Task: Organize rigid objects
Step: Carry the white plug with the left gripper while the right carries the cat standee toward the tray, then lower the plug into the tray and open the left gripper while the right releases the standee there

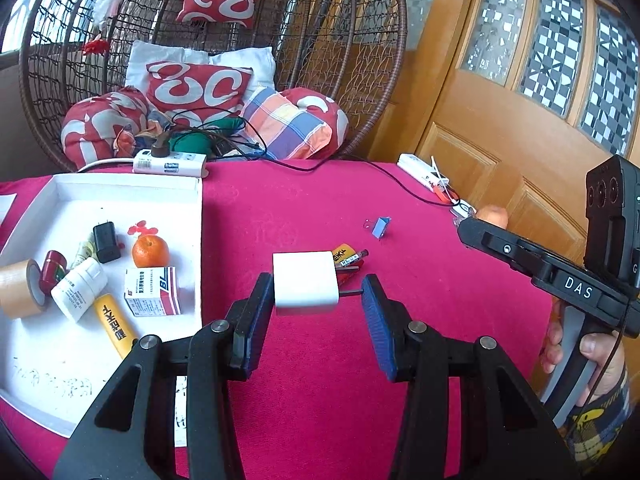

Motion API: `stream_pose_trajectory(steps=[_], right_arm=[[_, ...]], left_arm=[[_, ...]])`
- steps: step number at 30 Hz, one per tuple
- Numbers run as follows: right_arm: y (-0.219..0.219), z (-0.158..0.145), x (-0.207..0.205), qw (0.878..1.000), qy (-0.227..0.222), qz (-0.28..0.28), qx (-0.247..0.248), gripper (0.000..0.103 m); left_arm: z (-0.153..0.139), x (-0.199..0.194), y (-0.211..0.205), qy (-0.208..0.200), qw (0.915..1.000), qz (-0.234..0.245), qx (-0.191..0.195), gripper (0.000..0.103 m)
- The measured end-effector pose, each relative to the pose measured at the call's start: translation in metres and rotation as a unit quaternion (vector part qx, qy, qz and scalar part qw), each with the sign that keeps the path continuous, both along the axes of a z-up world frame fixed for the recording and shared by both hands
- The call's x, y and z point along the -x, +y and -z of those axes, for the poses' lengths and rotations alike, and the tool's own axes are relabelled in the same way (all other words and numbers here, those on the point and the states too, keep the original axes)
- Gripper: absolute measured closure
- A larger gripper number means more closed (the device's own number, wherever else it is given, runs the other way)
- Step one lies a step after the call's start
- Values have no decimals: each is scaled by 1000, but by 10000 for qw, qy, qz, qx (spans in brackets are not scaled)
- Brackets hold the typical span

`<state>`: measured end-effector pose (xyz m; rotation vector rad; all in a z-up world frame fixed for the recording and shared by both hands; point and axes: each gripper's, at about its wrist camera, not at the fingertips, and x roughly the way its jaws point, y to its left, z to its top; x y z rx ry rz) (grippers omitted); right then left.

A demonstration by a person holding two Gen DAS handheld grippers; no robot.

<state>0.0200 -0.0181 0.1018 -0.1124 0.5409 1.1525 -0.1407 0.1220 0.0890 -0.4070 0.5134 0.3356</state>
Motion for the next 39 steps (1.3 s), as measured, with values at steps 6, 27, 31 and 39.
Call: stream_pose_trajectory(steps=[6,27,31,39], right_arm=[[9,-2,9,9999,-29,-97,54,57],[55,-10,42,9981,-201,-545,226,57],[67,-12,49,9972,-249,-649,262,57],[91,-9,61,9949,-314,-881,375,57]], left_arm=[[-1,9,4,-76,10000,-53,34,58],[-4,52,42,-414,9976,-492,257,58],[-3,63,53,-471,9963,-651,313,58],[-2,81,75,-571,9931,-954,384,58]])
